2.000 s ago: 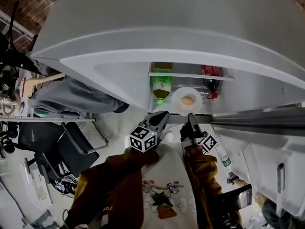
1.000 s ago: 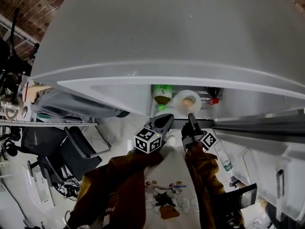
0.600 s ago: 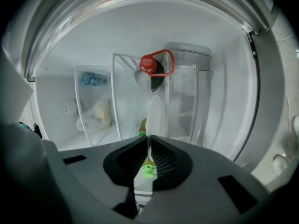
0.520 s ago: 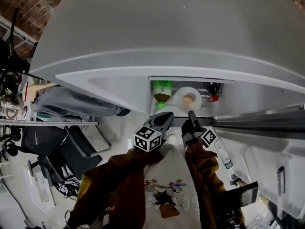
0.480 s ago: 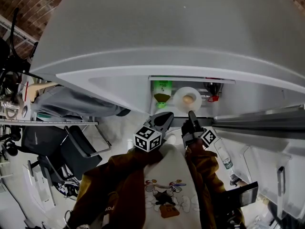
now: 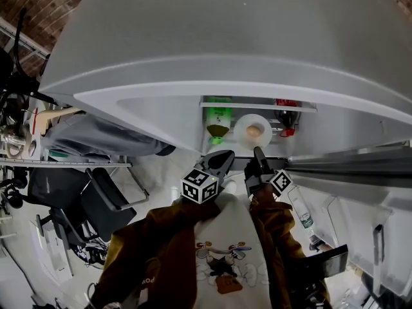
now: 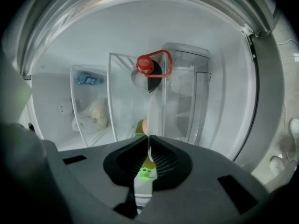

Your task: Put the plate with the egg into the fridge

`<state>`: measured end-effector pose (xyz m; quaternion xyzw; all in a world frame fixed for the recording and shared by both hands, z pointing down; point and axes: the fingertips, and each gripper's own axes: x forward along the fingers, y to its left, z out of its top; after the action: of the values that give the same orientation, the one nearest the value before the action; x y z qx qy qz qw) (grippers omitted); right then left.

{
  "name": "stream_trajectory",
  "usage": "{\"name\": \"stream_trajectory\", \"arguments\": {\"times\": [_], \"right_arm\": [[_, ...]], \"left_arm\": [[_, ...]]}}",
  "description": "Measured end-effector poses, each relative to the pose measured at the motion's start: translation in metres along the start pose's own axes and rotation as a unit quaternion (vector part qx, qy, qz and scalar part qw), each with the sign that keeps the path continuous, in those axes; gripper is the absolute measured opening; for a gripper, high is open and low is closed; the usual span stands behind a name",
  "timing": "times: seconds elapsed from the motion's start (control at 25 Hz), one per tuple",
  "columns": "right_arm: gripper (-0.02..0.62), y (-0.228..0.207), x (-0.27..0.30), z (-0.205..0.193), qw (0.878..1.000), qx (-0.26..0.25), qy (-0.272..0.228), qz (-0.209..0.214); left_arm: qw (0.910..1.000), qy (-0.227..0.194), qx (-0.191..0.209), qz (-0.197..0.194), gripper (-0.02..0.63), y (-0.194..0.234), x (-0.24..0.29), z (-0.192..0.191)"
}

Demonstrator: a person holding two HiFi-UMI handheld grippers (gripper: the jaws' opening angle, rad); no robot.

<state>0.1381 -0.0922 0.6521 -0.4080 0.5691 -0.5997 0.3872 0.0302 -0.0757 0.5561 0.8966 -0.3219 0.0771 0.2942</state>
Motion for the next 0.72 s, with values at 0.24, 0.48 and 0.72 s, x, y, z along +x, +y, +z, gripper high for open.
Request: {"name": "stream_trajectory", "arguments": {"times": [0.24, 0.48, 0.72], "right_arm": [[0.026, -0.002, 0.008, 0.003, 1.000, 0.001, -0.002, -0.013], [0.026, -0.004, 0.016, 0.006, 1.000, 0.010, -0.004, -0.016], [0.026, -0.003, 0.025, 0.012, 1.000, 0.016, -0.009, -0.013]], "left_arm": [[1.0000, 0.000, -0.005, 0.001, 0.006, 0.001, 0.004, -0.001], [1.0000, -0.004, -0.004, 0.005, 0.006, 0.003, 0.005, 0.003], [1.0000, -0.004, -0.005, 0.005, 0.006, 0.003, 0.006, 0.004]]}}
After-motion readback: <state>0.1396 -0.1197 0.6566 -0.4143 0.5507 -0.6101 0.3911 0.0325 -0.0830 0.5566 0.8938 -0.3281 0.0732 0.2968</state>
